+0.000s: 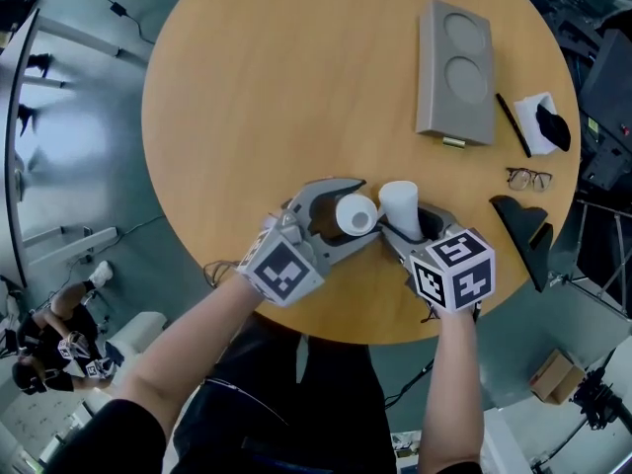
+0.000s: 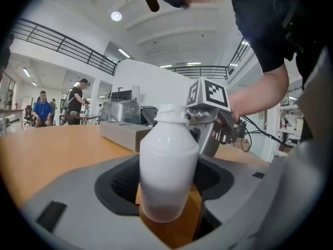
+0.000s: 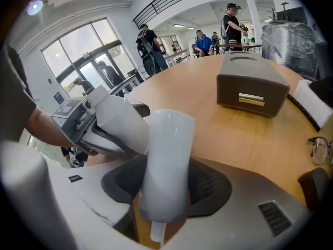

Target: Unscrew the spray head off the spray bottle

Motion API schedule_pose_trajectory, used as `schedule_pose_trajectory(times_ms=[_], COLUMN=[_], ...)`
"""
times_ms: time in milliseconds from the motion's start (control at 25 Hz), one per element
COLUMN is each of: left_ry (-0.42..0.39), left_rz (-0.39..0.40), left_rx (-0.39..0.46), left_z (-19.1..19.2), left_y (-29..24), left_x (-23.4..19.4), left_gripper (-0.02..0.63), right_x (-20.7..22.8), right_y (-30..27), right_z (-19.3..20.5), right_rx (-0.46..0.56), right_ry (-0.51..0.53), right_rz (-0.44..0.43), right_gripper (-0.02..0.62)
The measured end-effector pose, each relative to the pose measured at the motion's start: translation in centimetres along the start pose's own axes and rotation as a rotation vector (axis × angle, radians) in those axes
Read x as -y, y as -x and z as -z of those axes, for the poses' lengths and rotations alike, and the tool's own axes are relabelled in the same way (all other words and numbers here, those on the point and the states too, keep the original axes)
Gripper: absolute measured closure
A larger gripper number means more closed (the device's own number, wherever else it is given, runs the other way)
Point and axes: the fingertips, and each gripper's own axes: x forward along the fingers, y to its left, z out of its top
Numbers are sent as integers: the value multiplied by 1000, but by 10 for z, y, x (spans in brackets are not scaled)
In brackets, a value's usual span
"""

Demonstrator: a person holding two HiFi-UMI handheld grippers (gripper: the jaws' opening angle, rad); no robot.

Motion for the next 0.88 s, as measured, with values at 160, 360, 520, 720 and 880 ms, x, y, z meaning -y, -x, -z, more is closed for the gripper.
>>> schedule_pose_trajectory(times_ms=[160, 360, 520, 720, 880], left_ry=[3, 3, -1, -6, 12], left_rz=[8, 1, 6, 7, 9], left_rx=[-57, -45, -41, -56, -63], left_z=[7, 7, 6, 8, 5], left_y=[2, 5, 7, 9, 15], left_x=[0, -3, -5, -3, 1], left_gripper=[294, 293, 293, 293, 290], right_x=[1, 0, 2, 8, 7], right_y=[-6, -10, -12, -13, -10], right_z=[2, -1, -3, -4, -2], right_rx=[-35, -46, -57, -64, -92], right_ry=[35, 69, 108, 121, 155], right_rz=[31, 48, 73, 99, 129], right_gripper=[348, 335, 297, 243, 217])
